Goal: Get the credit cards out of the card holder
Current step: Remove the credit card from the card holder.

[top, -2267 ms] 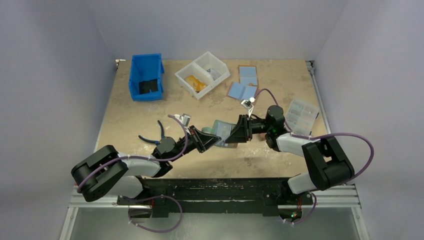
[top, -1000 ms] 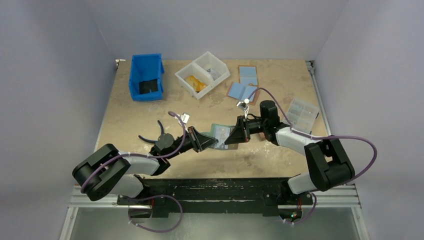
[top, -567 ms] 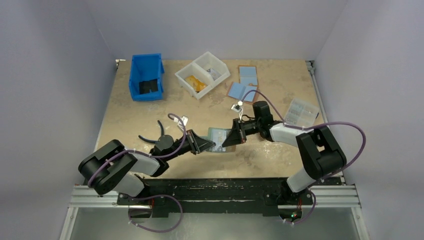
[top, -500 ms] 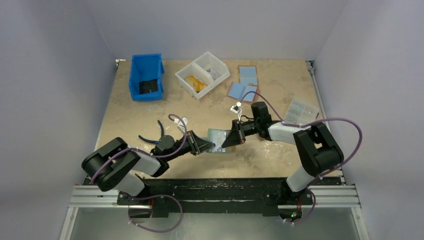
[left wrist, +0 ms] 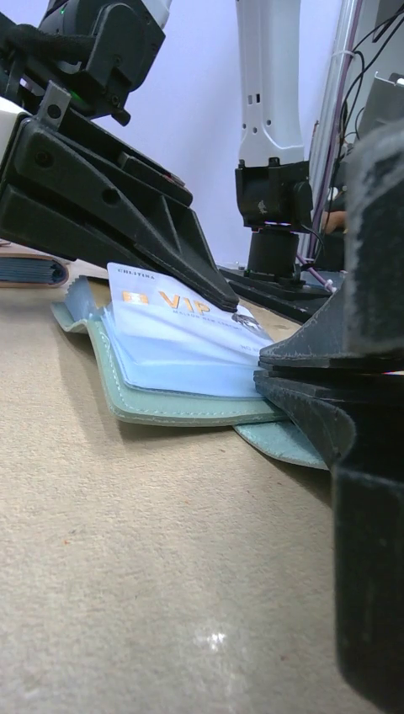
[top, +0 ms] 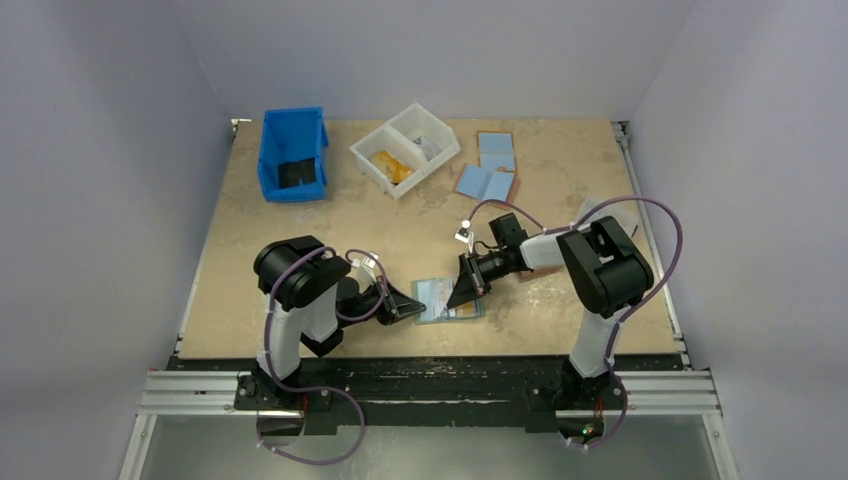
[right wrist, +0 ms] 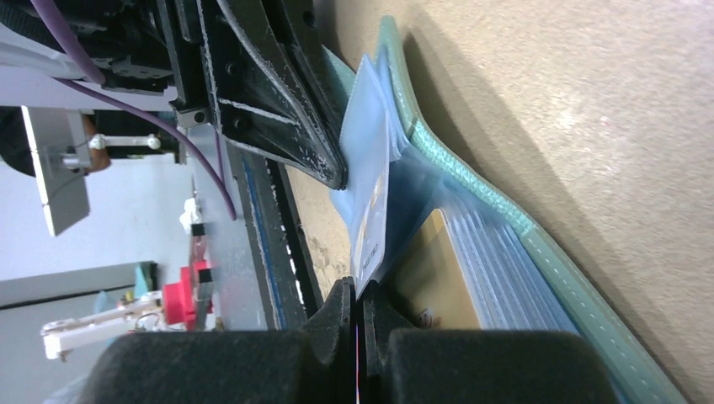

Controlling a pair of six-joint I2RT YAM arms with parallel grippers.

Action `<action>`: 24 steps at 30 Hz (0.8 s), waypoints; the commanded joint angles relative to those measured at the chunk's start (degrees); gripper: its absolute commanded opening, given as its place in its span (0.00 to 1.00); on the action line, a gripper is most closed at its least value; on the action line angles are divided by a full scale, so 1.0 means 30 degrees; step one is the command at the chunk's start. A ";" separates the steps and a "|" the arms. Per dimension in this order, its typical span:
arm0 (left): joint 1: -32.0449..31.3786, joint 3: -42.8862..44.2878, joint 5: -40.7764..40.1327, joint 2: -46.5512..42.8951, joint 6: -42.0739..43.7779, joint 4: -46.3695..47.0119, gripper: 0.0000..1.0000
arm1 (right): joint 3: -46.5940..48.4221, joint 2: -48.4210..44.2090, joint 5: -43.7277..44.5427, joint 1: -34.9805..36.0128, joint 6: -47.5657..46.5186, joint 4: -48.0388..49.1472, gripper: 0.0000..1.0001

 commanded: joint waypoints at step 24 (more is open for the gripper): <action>0.1125 -0.2452 -0.1561 0.0521 0.0852 0.4381 0.04 | 0.2361 -0.0291 0.1508 -0.1369 -0.4833 -0.4904 0.00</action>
